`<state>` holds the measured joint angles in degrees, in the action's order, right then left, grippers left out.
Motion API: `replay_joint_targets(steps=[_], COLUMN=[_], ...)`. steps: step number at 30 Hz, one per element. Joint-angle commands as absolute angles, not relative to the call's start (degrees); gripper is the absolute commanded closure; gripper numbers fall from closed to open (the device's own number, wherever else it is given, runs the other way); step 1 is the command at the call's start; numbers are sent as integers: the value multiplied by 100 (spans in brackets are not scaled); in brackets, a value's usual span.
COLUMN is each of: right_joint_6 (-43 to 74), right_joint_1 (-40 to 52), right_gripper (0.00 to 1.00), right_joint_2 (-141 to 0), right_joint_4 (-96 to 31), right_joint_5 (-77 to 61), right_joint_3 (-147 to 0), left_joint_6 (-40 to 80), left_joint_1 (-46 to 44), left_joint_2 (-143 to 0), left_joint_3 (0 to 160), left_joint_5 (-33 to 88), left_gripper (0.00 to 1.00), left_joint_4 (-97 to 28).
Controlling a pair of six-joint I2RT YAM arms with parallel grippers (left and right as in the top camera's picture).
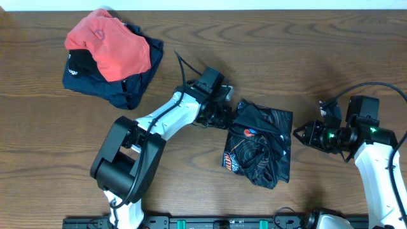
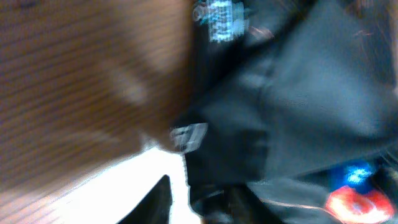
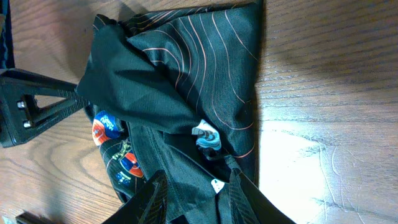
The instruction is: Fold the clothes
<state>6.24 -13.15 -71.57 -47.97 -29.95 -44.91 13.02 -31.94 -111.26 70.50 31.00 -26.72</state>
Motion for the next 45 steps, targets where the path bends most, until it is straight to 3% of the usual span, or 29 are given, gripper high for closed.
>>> replay_joint_targets(steps=[1, 4, 17, 31, 33, 40, 45], right_joint_6=[526, 523, 526, 554, 554, 554, 548], right_joint_1=[-1269, -1269, -1269, -1267, -1269, -1267, -1264], right_gripper=[68, 69, 68, 67, 67, 67, 66], right_joint_2=[-7098, -7098, -7098, -7098, -7098, -7098, -7098], right_joint_4=[-4801, -4799, -4703, -4672, -4672, -4674, -4698], right_joint_5=[-2980, -2980, -2976, -2976, -2974, -2976, -3017], right_joint_3=[-4580, -4580, -4580, -4580, -4580, -4580, -4580], left_joint_6=[1304, 1332, 1809, 2137, 2134, 2202, 2215], left_joint_1=[-3212, -3210, -3586, -4678, -4772, -4650, -4464], left_joint_2=[-11045, -11037, -10541, -11013, -11109, -11142, -11037], left_joint_3=[7065, 7129, 8040, 8082, 8082, 8173, 8353], left_joint_5=[3959, 4292, 4560, 2853, 2742, 2504, 2609], left_gripper=[81, 94, 94, 93, 89, 52, 44], left_joint_4=[-2545, -2512, -1815, -987, -895, -801, -1247])
